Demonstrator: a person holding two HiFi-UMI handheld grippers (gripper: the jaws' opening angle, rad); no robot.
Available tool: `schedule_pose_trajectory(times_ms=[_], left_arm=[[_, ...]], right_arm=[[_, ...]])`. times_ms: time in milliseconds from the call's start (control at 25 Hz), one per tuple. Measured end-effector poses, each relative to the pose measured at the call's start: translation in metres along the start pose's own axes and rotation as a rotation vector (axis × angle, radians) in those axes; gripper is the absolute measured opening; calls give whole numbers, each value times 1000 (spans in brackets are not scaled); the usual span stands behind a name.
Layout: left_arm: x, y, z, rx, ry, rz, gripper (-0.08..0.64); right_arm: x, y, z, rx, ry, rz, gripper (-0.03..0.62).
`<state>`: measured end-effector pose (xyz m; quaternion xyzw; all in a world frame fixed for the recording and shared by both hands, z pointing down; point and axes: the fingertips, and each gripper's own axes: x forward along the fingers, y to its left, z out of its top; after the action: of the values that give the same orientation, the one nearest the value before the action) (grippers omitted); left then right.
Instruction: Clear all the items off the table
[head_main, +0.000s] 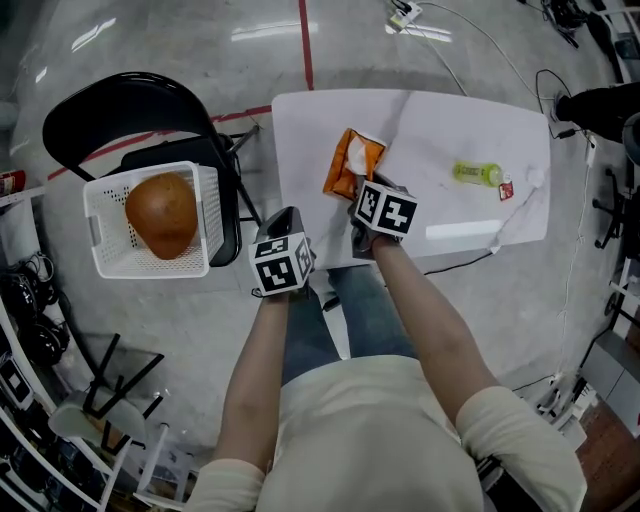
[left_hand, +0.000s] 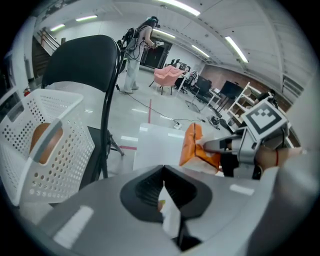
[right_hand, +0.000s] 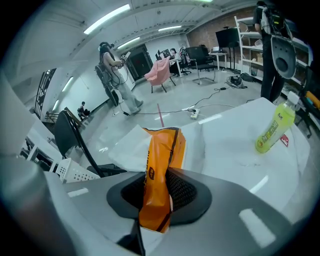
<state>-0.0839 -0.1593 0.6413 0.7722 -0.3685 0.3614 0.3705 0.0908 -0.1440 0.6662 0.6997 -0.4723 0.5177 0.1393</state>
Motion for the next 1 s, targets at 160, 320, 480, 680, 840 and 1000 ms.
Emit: schedule_pose_trajectory(times_ms=[160, 320, 480, 680, 840, 1000], left_arm=[[-20, 8, -1, -9, -12, -2, 9], [-40, 16, -3, -9, -22, -8, 8], [-62, 25, -6, -12, -25, -9, 8], [-86, 45, -5, -38, -41, -1, 9], [-106, 59, -5, -45, -53, 4, 8], [-125, 74, -8, -59, -62, 9, 8]], right_arm=[[-18, 15, -5, -12, -13, 2, 89], [-36, 28, -12, -17, -25, 3, 89], [-56, 44, -21, -25, -33, 5, 89], [-77, 66, -28, -37, -46, 12, 89], [-90, 84, -32, -59, -51, 24, 89], [-101, 100, -36, -98, -54, 35, 89]])
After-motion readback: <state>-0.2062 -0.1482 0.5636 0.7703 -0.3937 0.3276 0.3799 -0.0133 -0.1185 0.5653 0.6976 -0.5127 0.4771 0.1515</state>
